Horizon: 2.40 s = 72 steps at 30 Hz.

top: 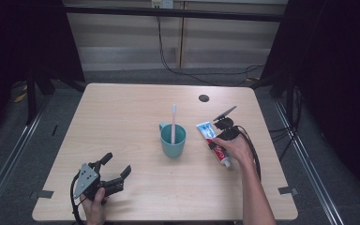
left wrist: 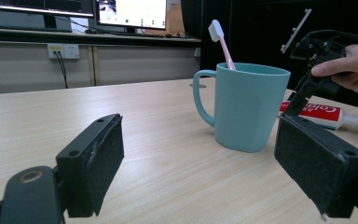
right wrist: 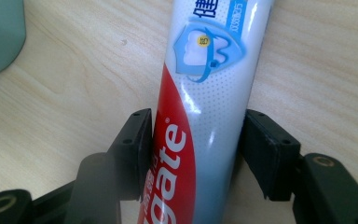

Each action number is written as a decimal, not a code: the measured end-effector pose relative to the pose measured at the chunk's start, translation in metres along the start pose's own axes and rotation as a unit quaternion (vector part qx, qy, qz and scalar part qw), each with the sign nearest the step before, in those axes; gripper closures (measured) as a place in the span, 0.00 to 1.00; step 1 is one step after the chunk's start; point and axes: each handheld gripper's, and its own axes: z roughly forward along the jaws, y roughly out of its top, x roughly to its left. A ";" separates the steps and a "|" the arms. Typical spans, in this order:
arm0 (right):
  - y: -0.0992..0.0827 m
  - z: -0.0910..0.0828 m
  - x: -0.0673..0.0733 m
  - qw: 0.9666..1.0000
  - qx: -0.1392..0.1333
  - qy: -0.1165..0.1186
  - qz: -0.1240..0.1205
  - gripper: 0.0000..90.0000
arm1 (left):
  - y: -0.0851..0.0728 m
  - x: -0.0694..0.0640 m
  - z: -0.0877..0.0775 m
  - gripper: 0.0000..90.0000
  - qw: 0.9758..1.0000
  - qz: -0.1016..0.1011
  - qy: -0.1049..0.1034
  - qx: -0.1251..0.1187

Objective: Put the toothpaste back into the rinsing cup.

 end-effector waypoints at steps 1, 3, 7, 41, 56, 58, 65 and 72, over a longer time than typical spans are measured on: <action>0.000 0.000 0.001 1.000 0.001 -0.004 -0.003 0.50 | 0.000 0.000 0.000 0.17 1.000 -0.001 0.000 -0.001; 0.000 0.000 0.001 1.000 0.004 -0.007 -0.007 0.52 | 0.000 0.000 0.000 0.17 1.000 -0.001 0.000 -0.001; 0.000 -0.001 0.001 1.000 0.008 -0.004 -0.004 0.58 | 0.000 0.000 0.000 0.17 1.000 -0.003 0.000 -0.003; -0.007 -0.008 0.003 1.000 -0.017 0.011 0.007 0.79 | 0.000 0.001 -0.001 0.17 1.000 -0.001 -0.003 -0.004; -0.012 -0.027 0.003 0.997 -0.069 0.028 0.017 0.80 | 0.000 0.001 -0.001 0.17 1.000 -0.003 -0.002 -0.005; -0.013 -0.029 0.003 0.997 -0.076 0.026 0.020 0.80 | 0.000 0.001 -0.001 0.17 1.000 -0.003 -0.003 -0.005; -0.018 -0.037 0.003 0.994 -0.106 0.029 0.020 0.80 | 0.000 0.001 -0.001 0.17 1.000 -0.002 -0.002 -0.003; -0.022 -0.043 0.003 0.990 -0.138 0.029 0.019 0.80 | 0.000 0.001 -0.001 0.17 1.000 -0.003 -0.002 -0.004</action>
